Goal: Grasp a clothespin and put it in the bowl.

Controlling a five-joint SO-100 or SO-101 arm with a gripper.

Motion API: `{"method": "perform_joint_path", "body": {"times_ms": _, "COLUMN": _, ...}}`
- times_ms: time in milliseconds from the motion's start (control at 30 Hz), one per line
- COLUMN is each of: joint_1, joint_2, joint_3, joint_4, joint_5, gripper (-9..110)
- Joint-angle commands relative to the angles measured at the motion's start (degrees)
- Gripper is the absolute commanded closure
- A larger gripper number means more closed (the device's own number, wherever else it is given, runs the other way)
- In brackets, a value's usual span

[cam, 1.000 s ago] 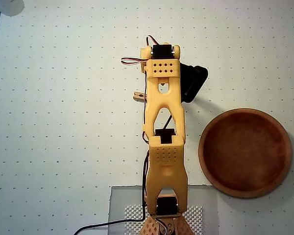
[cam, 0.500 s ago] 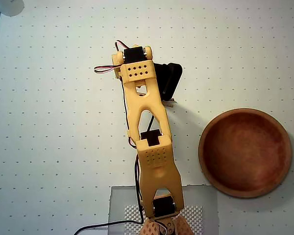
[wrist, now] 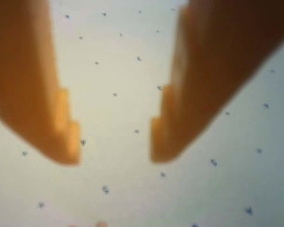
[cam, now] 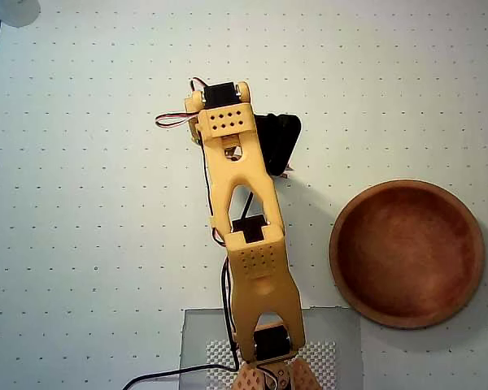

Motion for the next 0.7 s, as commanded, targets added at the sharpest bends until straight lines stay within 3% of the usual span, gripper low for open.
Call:
{"method": "perform_joint_path", "body": {"times_ms": 0, "joint_1": -0.6, "joint_2": 2.1, "joint_3": -0.6, "joint_4": -0.4, "joint_5": -0.1, "gripper": 88}}
{"method": "perform_joint_path", "body": {"times_ms": 300, "joint_1": -2.6, "joint_2": 2.7, "joint_3": -0.6, "joint_4": 9.7, "joint_5": -0.1, "gripper": 88}}
{"method": "perform_joint_path", "body": {"times_ms": 667, "joint_1": -1.1, "joint_2": 2.0, "joint_3": -0.5, "joint_4": 12.2, "joint_5": 0.0, "gripper": 88}}
